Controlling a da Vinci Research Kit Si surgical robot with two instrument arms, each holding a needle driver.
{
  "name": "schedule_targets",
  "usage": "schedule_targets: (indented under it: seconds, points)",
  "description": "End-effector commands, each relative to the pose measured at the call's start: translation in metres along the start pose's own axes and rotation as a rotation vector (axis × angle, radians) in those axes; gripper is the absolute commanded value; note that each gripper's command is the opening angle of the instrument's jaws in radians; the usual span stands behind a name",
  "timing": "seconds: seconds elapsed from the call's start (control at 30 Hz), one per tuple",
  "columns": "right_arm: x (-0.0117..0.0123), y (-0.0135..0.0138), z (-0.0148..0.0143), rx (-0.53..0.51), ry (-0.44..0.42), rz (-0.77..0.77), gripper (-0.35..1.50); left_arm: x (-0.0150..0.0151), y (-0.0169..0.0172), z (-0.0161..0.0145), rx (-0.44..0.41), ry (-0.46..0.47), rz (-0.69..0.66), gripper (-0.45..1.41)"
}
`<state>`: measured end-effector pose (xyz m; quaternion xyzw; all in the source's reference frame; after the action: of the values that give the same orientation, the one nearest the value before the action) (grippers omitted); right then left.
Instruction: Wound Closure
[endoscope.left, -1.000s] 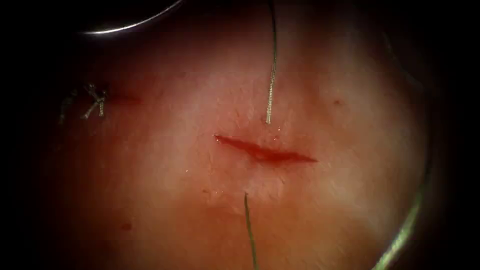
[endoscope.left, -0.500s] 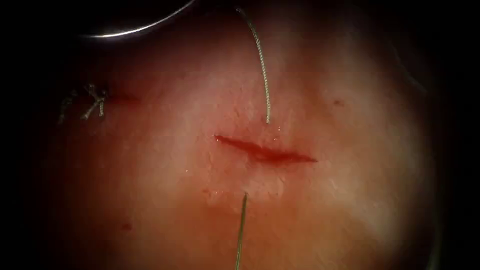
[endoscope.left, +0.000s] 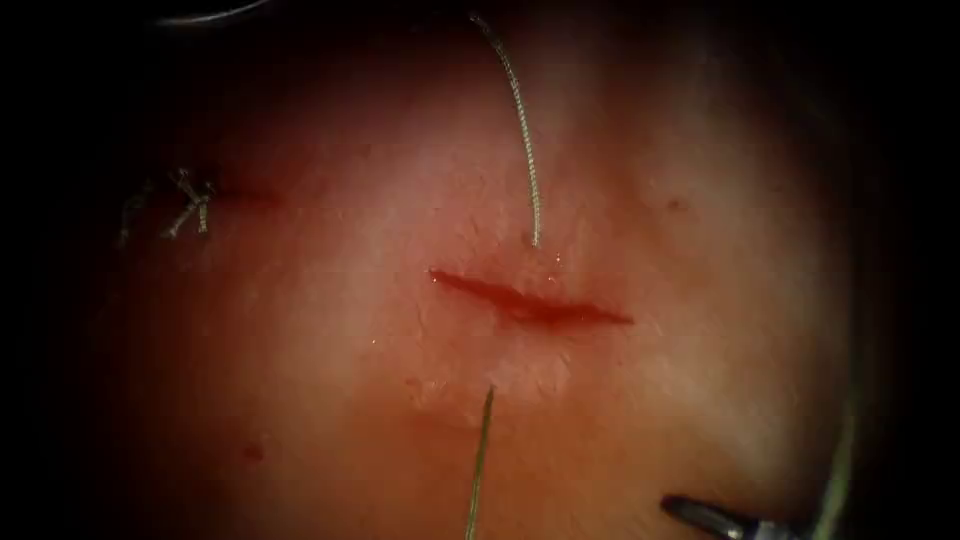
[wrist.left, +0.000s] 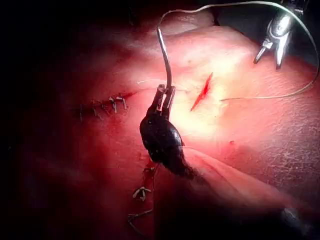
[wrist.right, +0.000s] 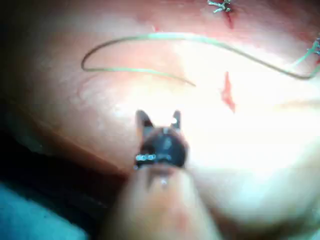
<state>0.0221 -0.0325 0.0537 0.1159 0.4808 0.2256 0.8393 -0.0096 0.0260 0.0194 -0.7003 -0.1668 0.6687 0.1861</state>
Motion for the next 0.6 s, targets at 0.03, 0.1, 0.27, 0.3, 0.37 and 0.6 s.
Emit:
schedule_targets:
  seconds: [0.03, 0.1, 0.27, 0.3, 0.37, 0.6]
  points:
    - [0.0006, 0.0002, 0.0028, 0.004, 0.012, -0.016, 1.21, -0.0005, -0.0006, 0.0003, 0.012, -0.005, 0.006, -0.45]
    - [0.0011, 0.0004, 0.0042, 0.015, 0.016, -0.027, 1.21, -0.0005, -0.0008, 0.0001, 0.019, -0.005, 0.006, -0.45]
    - [0.0010, 0.0013, 0.0080, 0.025, 0.024, -0.064, 1.20, -0.0006, -0.0009, -0.0004, 0.023, -0.008, 0.006, -0.45]
    - [0.0007, 0.0014, 0.0087, 0.027, 0.019, -0.072, 1.20, -0.0006, -0.0009, -0.0004, 0.023, -0.009, 0.006, -0.45]
    - [0.0000, 0.0017, 0.0098, 0.036, -0.002, -0.084, 1.20, -0.0006, -0.0009, -0.0004, 0.024, -0.009, 0.006, -0.45]
    - [-0.0032, 0.0026, 0.0142, 0.055, -0.065, -0.143, 1.18, -0.0007, -0.0008, -0.0004, 0.024, -0.009, 0.007, -0.45]
